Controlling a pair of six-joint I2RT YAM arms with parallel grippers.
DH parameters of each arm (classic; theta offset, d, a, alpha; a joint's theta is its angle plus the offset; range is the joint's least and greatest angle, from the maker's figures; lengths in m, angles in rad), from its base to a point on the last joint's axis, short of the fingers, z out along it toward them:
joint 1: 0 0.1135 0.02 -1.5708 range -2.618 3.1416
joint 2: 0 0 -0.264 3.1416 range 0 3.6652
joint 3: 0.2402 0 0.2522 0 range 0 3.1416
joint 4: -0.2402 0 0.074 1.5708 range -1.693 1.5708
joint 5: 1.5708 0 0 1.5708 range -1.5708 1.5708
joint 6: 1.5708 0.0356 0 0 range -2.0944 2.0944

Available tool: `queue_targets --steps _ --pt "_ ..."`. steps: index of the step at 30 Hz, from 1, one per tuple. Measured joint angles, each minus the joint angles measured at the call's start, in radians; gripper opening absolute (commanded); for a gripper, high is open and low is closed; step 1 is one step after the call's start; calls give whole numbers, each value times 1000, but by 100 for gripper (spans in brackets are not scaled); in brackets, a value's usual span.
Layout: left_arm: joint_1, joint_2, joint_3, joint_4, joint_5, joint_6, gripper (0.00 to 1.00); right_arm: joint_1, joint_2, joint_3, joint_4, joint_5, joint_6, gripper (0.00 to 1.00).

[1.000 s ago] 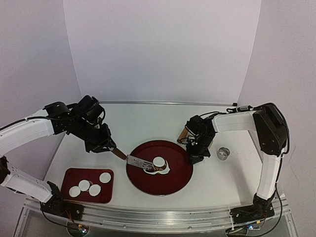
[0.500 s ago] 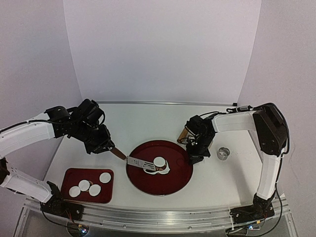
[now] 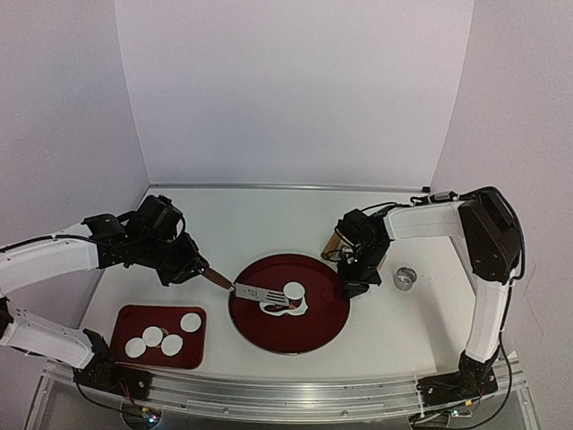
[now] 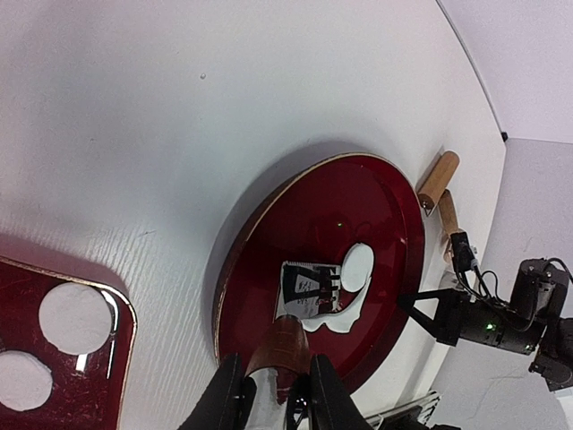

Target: Roll out the dumpling wrappers from the dough

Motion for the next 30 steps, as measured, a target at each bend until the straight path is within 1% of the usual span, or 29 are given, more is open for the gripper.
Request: queue_targets --steps 4,18,30 --pt "-1 -23 -66 88 -7 -11 0 4 4 7 -5 -1 12 0" --pt "-3 -43 -176 267 -90 -23 0 6 41 54 -6 -29 49 0" --pt "-7 83 -185 452 -103 -37 0 7 59 77 -6 -44 53 0"
